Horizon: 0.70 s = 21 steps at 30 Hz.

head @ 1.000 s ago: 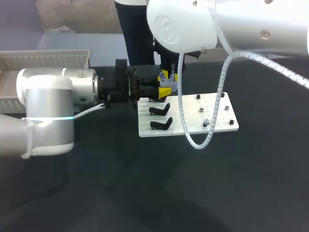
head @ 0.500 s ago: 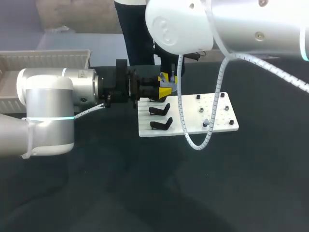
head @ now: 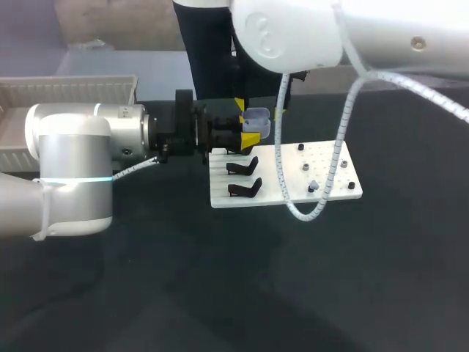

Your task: Pick up each earbud case from the left stands, insert the matching earbuds, close the lid, and place the case in the box.

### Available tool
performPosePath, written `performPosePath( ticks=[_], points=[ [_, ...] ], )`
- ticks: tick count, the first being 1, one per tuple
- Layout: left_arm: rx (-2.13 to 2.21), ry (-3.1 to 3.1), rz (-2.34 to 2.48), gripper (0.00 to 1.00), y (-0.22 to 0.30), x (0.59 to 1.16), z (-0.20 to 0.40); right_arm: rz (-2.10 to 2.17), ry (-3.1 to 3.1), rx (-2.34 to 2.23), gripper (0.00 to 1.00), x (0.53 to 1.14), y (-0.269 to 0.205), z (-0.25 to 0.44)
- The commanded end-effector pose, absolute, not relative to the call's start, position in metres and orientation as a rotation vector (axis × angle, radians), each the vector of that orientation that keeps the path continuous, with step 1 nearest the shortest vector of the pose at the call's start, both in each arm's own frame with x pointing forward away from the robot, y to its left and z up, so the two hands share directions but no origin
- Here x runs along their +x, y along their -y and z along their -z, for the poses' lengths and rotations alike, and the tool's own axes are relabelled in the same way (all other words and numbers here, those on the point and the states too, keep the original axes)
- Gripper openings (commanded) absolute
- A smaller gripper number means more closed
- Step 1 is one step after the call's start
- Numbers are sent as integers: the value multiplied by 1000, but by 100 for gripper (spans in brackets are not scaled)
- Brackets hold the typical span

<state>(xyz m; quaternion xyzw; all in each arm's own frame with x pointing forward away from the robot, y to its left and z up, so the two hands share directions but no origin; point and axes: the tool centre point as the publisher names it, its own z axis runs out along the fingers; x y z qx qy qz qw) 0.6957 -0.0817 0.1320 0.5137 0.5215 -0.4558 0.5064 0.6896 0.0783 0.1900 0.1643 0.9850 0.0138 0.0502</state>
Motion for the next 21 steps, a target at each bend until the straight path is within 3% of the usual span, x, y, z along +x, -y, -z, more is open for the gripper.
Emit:
performPosePath(
  ticks=[1,21],
  points=[
    [1235,-1259,1093,0,82,694,-132,-178,-2914,413,100,656,-52,-195],
    [1235,-1259,1093,0,82,694,-132,-61,-2841,118,100,599,-12,-200]
  ],
)
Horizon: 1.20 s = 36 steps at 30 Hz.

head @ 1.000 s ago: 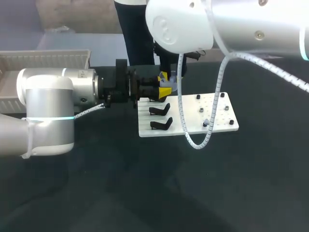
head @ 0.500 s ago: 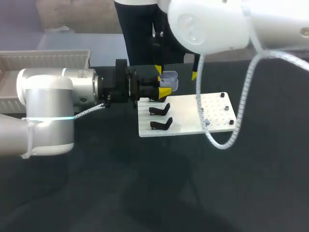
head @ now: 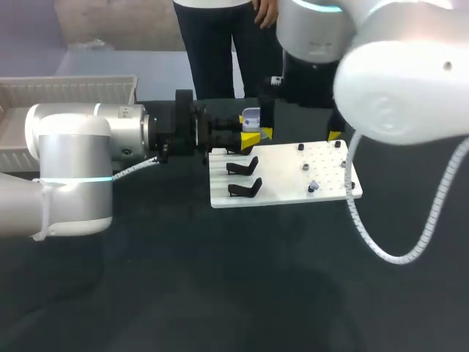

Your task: Pick up each earbud case from the left stands, insert the matching earbuds, close the lid, and place the case in the box.

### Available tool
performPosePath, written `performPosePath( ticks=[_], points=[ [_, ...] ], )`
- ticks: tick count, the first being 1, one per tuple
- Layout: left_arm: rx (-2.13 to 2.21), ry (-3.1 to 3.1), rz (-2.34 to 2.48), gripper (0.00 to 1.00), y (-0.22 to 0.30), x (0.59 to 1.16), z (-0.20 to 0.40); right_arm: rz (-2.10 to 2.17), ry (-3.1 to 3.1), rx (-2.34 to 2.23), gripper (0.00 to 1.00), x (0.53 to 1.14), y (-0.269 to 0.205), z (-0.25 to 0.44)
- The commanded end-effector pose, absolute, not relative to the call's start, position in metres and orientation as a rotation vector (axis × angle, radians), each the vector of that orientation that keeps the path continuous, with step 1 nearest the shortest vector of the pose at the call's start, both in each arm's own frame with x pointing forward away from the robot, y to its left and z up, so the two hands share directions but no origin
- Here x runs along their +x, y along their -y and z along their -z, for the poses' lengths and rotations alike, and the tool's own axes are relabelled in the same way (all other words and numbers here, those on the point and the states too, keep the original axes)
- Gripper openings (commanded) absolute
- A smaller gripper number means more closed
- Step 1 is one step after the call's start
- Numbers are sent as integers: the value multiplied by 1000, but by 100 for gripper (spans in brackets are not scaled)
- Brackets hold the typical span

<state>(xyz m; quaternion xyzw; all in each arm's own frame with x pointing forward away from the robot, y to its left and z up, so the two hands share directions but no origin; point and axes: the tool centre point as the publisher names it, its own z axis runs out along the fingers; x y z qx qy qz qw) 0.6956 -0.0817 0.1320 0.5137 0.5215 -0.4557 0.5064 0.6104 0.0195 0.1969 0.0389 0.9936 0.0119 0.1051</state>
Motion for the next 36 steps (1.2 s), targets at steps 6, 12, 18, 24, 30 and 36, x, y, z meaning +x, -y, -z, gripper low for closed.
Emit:
performPosePath(
  ticks=[6,12,18,24,30,36],
  points=[
    [1235,-1259,1093,0,82,694,-132,-61,-2841,118,100,599,-12,-200],
    [1235,-1259,1093,0,82,694,-132,-61,-2841,118,100,599,-12,-200],
    [1235,-1259,1093,0,82,694,-132,-61,-2841,118,100,599,-12,-200],
    [1235,-1259,1093,0,82,694,-132,-183,-2842,73,100,594,5,-163],
    [1235,-1259,1093,0,82,694,-132,-119,-2900,81,100,598,15,-122],
    [1235,-1259,1093,0,82,694,-132,-177,-2967,189,100,610,21,-90]
  ],
)
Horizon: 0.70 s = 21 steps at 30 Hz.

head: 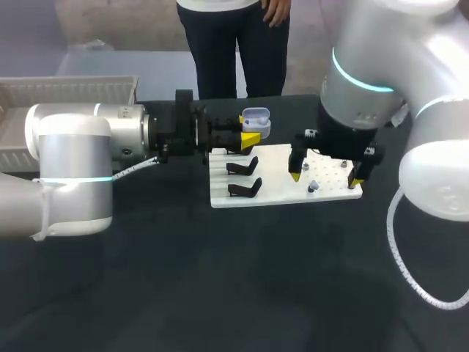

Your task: Pick up each earbud case from the left stands, insert the matching earbuds, close the lid, and place the case in the box.

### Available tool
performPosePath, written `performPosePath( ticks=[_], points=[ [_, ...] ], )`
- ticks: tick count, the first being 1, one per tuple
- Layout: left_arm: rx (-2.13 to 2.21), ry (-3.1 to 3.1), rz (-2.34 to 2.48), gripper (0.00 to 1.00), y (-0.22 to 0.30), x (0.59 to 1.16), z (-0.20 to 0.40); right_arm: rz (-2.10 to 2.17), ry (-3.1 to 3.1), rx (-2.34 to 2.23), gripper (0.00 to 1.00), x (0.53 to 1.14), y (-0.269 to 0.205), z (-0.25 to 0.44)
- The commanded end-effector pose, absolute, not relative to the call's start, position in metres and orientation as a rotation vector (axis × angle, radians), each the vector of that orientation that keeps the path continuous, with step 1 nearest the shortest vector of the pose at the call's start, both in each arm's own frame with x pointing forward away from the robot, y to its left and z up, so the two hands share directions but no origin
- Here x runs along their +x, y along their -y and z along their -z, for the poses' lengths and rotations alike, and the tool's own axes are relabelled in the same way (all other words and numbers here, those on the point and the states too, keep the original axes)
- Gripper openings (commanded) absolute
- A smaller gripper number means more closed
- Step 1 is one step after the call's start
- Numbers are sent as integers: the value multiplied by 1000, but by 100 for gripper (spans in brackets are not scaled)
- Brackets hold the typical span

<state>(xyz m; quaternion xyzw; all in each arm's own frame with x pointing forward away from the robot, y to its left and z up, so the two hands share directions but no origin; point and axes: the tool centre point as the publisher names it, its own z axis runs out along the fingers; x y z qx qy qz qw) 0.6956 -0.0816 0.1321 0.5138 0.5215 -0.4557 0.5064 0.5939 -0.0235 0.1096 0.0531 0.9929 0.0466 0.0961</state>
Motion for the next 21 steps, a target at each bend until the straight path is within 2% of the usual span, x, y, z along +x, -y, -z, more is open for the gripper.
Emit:
performPosePath(
  ticks=[1,21],
  points=[
    [1235,-1259,1093,0,82,694,-132,-166,-2964,191,100,613,23,-85],
    [1235,-1259,1093,0,82,694,-132,-411,-2936,478,100,639,20,-45]
  ],
)
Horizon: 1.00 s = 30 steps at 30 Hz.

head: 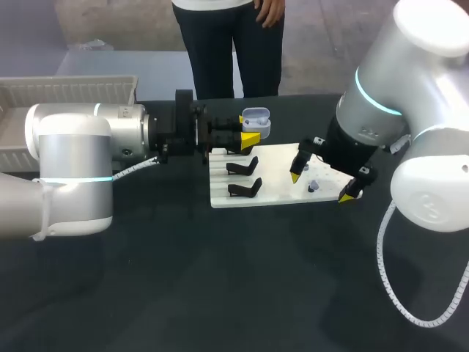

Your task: Pick up each earbud case from the left stands, insert the matching earbuds, close the lid, and place the case in the box.

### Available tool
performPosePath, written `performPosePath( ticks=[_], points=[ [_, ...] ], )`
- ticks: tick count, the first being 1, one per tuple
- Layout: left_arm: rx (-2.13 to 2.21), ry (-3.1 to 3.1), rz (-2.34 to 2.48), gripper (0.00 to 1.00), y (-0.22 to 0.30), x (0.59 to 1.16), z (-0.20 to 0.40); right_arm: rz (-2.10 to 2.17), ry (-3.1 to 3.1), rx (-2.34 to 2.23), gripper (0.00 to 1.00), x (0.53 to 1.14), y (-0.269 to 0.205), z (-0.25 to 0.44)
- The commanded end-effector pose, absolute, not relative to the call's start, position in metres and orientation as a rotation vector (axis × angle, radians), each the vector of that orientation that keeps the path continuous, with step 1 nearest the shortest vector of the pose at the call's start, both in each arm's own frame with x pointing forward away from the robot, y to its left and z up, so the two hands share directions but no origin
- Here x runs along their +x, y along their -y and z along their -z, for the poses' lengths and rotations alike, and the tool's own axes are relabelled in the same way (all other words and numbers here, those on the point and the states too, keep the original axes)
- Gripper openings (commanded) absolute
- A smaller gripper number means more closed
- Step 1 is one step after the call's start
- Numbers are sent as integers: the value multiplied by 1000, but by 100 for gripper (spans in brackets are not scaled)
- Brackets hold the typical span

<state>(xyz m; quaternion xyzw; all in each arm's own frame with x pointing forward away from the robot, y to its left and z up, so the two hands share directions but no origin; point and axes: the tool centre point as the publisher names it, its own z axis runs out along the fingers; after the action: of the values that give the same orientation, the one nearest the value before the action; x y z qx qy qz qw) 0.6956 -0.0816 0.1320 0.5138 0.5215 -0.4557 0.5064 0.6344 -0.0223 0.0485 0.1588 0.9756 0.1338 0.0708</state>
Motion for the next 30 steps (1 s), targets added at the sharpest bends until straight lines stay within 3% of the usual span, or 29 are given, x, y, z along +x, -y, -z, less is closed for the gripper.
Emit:
performPosePath(
  ticks=[1,7,10,12,14,19,24,30],
  points=[
    [1235,-1259,1093,0,82,694,-132,-413,-2933,477,100,640,20,-44],
    [1235,-1259,1093,0,82,694,-132,-454,-2931,511,96,644,18,-40],
    [1235,-1259,1093,0,82,694,-132,-459,-2918,521,85,645,17,-39],
    [1235,-1259,1093,0,82,694,-132,-473,-2916,532,67,646,16,-39],
    [1235,-1259,1093,0,82,694,-132,-477,-2916,536,63,647,16,-38],
    [1235,-1259,1093,0,82,694,-132,-485,-2923,540,65,648,14,-35],
    [1235,-1259,1093,0,82,694,-132,-491,-2924,545,51,649,14,-33],
    [1235,-1259,1093,0,82,694,-132,-496,-2921,554,49,651,14,-33]
  ],
)
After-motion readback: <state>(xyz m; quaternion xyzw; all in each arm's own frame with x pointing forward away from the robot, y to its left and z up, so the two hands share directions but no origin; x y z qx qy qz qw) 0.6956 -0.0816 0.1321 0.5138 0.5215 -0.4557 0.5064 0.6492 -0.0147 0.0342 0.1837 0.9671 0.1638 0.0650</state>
